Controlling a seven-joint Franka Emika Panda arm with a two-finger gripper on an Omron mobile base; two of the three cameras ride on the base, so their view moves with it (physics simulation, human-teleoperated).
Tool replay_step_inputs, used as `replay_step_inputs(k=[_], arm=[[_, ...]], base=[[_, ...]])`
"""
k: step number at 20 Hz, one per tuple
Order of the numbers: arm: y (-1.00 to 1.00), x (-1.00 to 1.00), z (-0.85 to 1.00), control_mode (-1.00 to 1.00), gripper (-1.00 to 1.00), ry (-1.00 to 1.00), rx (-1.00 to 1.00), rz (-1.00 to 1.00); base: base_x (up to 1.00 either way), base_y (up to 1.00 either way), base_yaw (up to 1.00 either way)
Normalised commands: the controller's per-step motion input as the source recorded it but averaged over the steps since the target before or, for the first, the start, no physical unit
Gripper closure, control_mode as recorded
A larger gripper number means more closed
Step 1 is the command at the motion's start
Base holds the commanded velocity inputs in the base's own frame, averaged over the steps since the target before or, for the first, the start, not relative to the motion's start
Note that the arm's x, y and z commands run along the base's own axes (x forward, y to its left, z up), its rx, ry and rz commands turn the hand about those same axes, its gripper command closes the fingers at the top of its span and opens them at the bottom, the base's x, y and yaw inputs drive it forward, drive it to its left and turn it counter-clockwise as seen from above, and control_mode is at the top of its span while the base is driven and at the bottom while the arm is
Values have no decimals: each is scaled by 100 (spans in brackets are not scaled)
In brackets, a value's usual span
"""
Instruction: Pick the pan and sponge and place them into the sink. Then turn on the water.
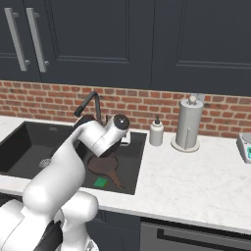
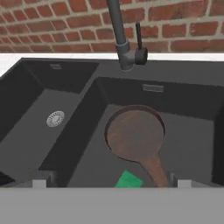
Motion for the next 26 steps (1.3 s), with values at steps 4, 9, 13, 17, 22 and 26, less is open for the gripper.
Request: replay_step_inputs(k=[4, 9, 13, 17, 22, 26], arm=[[0, 0, 17, -100, -100, 5, 15, -14], [1, 0, 8, -100, -100, 9, 6, -15], [4, 0, 0, -100, -100, 6, 0, -13], [0, 0, 0, -100, -100, 1, 0, 0], [0, 0, 0, -100, -100, 0, 0, 0], [3, 0, 0, -100, -100, 0, 5, 0]], base=[[0, 0, 0], [0, 0, 0], [0, 0, 0], [0, 0, 0], [0, 0, 0], [0, 0, 0]])
